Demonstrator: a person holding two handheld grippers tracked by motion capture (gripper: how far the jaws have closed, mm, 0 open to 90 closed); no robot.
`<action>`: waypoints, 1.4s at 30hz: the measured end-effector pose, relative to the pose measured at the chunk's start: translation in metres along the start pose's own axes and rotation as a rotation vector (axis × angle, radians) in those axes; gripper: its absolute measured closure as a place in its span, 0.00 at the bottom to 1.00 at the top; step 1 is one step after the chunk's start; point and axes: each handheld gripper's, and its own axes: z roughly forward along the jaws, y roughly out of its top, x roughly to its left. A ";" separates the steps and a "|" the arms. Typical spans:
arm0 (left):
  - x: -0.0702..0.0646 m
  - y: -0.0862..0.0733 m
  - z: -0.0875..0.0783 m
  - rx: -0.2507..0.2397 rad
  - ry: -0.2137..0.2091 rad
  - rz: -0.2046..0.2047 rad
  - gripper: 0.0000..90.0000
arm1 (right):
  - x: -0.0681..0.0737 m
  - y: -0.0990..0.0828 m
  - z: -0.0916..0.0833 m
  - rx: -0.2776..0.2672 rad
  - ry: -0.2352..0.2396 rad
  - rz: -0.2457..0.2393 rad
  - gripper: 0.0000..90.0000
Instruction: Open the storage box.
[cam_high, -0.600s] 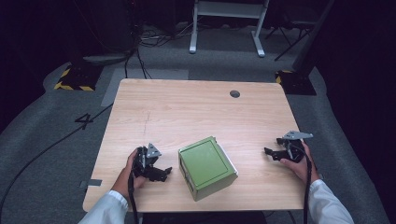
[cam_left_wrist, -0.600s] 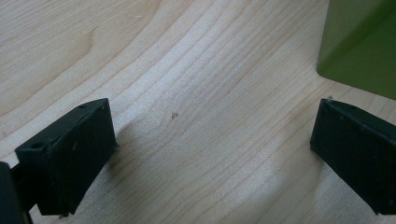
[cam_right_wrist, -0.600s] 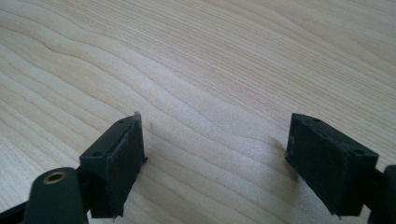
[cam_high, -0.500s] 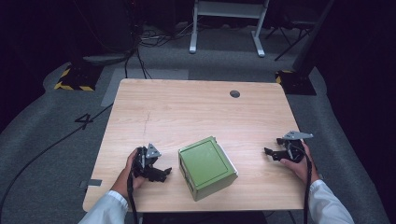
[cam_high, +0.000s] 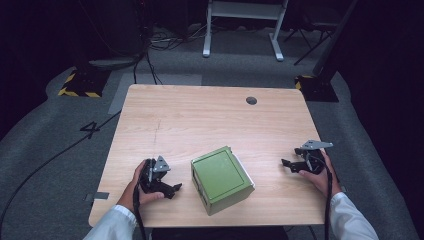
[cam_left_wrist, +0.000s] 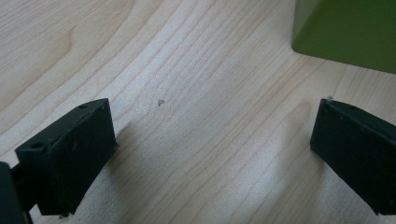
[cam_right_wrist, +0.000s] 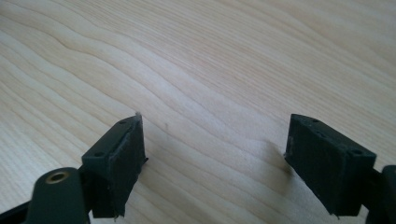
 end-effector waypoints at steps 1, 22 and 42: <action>0.000 0.000 0.000 0.000 -0.001 0.000 0.00 | 0.002 0.002 -0.001 -0.012 0.010 0.001 0.22; -0.001 0.000 0.000 -0.002 0.002 -0.007 0.00 | 0.102 0.071 -0.026 -0.156 0.325 -0.261 0.27; -0.001 0.000 0.000 -0.004 0.005 -0.009 0.00 | 0.137 0.080 0.010 -0.029 0.356 -0.347 0.29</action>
